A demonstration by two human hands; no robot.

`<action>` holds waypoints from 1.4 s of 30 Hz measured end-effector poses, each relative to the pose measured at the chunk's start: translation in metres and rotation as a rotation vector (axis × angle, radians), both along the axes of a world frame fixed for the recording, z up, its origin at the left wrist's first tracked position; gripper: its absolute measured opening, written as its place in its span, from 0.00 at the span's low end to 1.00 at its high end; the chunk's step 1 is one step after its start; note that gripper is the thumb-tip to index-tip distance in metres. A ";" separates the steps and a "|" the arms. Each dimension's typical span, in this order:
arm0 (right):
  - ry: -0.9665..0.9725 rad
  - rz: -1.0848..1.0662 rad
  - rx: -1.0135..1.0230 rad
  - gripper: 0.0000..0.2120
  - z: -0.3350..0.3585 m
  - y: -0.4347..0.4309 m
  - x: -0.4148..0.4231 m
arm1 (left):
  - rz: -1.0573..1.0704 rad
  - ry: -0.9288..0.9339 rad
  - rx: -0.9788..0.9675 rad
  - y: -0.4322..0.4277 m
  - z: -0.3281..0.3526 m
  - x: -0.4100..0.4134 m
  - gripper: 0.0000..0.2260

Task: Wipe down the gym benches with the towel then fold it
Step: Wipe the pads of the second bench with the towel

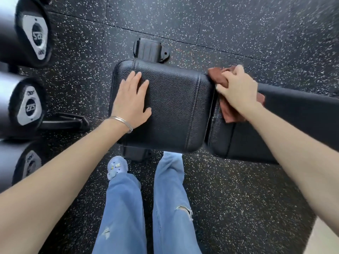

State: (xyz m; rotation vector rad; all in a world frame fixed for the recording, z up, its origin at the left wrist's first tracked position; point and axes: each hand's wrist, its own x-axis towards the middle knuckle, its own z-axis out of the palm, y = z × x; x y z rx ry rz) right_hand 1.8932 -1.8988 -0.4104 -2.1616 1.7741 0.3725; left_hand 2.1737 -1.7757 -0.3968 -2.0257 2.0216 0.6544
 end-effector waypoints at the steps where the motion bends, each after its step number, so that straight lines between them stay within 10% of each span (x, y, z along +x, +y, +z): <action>1: -0.036 0.009 -0.039 0.17 -0.002 0.013 -0.004 | -0.005 0.004 -0.016 -0.002 0.000 -0.006 0.34; 8: -0.205 -0.241 -0.107 0.18 -0.002 0.106 0.016 | -0.123 0.042 -0.032 -0.019 -0.001 -0.049 0.32; 18: -0.147 -0.288 -0.096 0.18 -0.011 0.022 0.065 | -0.122 -0.008 0.008 -0.001 -0.008 -0.059 0.33; 26: -0.127 0.074 0.179 0.24 0.012 0.194 0.055 | 0.000 -0.070 0.136 0.048 0.028 -0.057 0.32; 42: -0.179 0.432 -0.047 0.19 0.289 0.219 0.071 | 0.154 -0.159 -0.104 0.205 0.276 -0.017 0.30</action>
